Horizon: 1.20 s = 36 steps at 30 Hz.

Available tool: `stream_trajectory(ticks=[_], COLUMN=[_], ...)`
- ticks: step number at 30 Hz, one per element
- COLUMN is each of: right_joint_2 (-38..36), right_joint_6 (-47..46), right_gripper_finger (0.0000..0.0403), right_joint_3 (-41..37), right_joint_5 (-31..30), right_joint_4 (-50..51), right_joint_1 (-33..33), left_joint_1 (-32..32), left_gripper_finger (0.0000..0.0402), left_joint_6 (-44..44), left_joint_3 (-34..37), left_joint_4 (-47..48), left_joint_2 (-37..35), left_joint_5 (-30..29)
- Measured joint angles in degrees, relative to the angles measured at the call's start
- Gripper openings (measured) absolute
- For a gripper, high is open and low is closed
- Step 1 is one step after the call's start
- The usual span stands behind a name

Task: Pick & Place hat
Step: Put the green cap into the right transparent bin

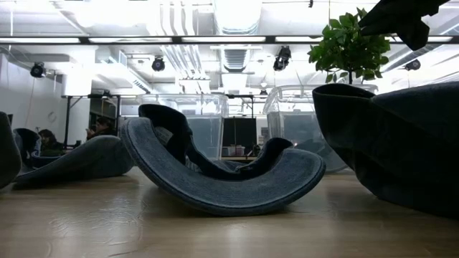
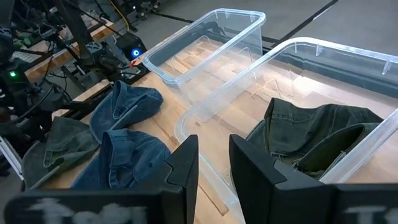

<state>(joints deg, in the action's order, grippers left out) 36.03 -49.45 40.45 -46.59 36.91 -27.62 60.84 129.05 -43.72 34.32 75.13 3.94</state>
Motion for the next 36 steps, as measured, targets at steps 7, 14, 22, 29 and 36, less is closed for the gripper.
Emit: stream_trajectory(ticks=[7,14,22,29,36], right_joint_2=[0.00,0.00,0.00,-0.04,-0.02], right_joint_6=[0.17,0.17,0.17,0.17,0.17], right_gripper_finger=[0.0086,0.0086,0.0086,0.0086,0.0086], right_joint_3=[0.00,0.00,0.00,0.00,0.00], right_joint_5=[0.00,0.00,0.00,0.00,-0.02], right_joint_4=[0.02,0.02,0.04,0.09,0.09], right_joint_1=[0.00,-0.02,0.00,-0.01,0.00], left_joint_1=[-0.02,0.02,0.02,0.02,-0.02], left_gripper_finger=[0.0187,0.0187,0.0187,0.0187,0.0187], left_joint_6=[-0.91,-2.51,-5.42,-5.99,-3.80], left_joint_3=[0.00,0.00,0.00,-0.02,1.04], left_joint_4=[0.12,-0.35,-1.20,-2.94,-4.83], left_joint_2=[2.05,1.67,1.51,1.55,3.25], left_joint_5=[0.51,0.25,-0.41,-1.05,-0.94])
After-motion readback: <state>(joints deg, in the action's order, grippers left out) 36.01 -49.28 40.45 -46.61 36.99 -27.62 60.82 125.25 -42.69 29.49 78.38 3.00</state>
